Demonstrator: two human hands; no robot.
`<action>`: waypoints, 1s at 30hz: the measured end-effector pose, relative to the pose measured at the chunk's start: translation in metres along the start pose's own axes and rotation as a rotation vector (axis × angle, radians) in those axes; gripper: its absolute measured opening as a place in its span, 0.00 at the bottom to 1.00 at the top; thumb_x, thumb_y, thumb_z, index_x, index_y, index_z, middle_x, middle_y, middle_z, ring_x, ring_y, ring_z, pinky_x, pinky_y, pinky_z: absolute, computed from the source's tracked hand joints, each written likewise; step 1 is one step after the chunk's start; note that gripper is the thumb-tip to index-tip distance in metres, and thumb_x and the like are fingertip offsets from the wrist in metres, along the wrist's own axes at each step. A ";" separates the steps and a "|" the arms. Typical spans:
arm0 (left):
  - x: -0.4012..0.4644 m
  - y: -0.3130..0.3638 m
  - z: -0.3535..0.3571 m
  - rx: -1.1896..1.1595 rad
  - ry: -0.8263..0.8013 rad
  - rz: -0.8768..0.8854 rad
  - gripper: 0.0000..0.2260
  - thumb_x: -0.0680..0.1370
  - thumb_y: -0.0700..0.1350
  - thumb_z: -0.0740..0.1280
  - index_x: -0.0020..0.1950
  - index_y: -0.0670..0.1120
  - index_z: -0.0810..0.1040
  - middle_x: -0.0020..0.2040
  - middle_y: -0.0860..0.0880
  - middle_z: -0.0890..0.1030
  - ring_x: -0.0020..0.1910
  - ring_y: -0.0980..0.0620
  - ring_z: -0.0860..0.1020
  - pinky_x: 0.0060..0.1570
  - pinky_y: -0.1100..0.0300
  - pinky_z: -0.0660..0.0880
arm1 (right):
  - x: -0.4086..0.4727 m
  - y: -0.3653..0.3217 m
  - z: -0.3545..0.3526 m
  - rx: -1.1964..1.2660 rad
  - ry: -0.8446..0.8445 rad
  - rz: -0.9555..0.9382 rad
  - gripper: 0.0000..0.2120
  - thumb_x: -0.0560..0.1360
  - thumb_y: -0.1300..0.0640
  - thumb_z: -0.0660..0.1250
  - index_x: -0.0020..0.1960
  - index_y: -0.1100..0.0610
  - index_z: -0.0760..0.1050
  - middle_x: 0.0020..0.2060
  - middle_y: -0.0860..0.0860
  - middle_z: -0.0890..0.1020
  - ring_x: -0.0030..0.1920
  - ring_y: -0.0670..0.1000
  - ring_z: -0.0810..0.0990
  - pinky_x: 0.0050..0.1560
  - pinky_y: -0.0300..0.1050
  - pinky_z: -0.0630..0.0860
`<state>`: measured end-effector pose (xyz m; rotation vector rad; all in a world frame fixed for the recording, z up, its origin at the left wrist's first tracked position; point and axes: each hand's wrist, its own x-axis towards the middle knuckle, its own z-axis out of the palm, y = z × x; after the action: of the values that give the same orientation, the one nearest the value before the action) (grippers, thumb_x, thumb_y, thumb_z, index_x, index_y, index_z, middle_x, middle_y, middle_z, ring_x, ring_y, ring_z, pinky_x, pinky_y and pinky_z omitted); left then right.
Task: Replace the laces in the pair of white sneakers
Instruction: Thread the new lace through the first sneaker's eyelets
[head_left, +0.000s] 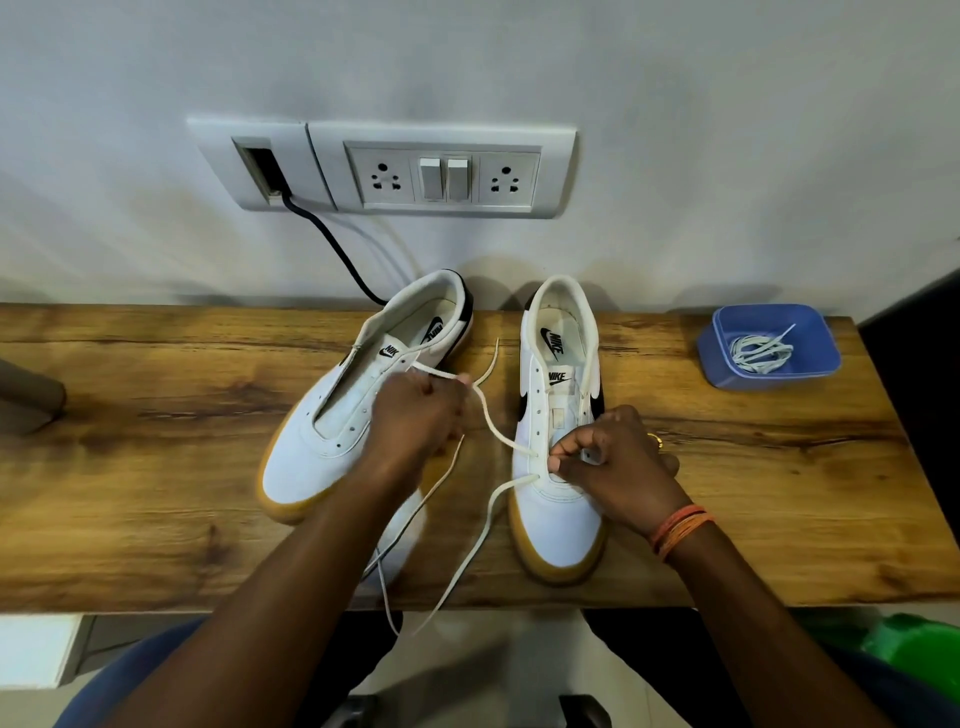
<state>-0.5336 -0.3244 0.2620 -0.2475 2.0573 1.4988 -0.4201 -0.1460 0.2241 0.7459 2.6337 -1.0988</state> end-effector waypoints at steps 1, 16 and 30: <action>-0.005 -0.003 0.006 0.068 -0.093 -0.027 0.15 0.78 0.52 0.69 0.39 0.42 0.81 0.32 0.45 0.79 0.28 0.52 0.74 0.27 0.62 0.69 | 0.001 0.000 0.001 0.005 -0.005 -0.006 0.06 0.66 0.44 0.74 0.36 0.33 0.79 0.50 0.46 0.74 0.56 0.49 0.70 0.61 0.61 0.68; -0.014 -0.024 0.037 0.015 -0.085 -0.059 0.09 0.76 0.45 0.73 0.40 0.39 0.82 0.34 0.45 0.81 0.31 0.53 0.76 0.29 0.66 0.72 | 0.005 0.005 0.001 -0.001 -0.035 -0.031 0.05 0.62 0.36 0.69 0.38 0.27 0.76 0.49 0.47 0.76 0.55 0.50 0.70 0.59 0.62 0.70; 0.002 0.010 -0.001 -0.123 0.181 0.165 0.15 0.78 0.49 0.70 0.45 0.36 0.81 0.34 0.42 0.79 0.27 0.55 0.74 0.33 0.60 0.74 | 0.011 0.012 0.002 -0.033 -0.056 -0.028 0.14 0.56 0.27 0.64 0.39 0.29 0.79 0.43 0.46 0.80 0.48 0.49 0.78 0.55 0.58 0.74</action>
<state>-0.5405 -0.3214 0.2692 -0.2753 2.1732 1.7636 -0.4230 -0.1364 0.2113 0.6646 2.6160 -1.0653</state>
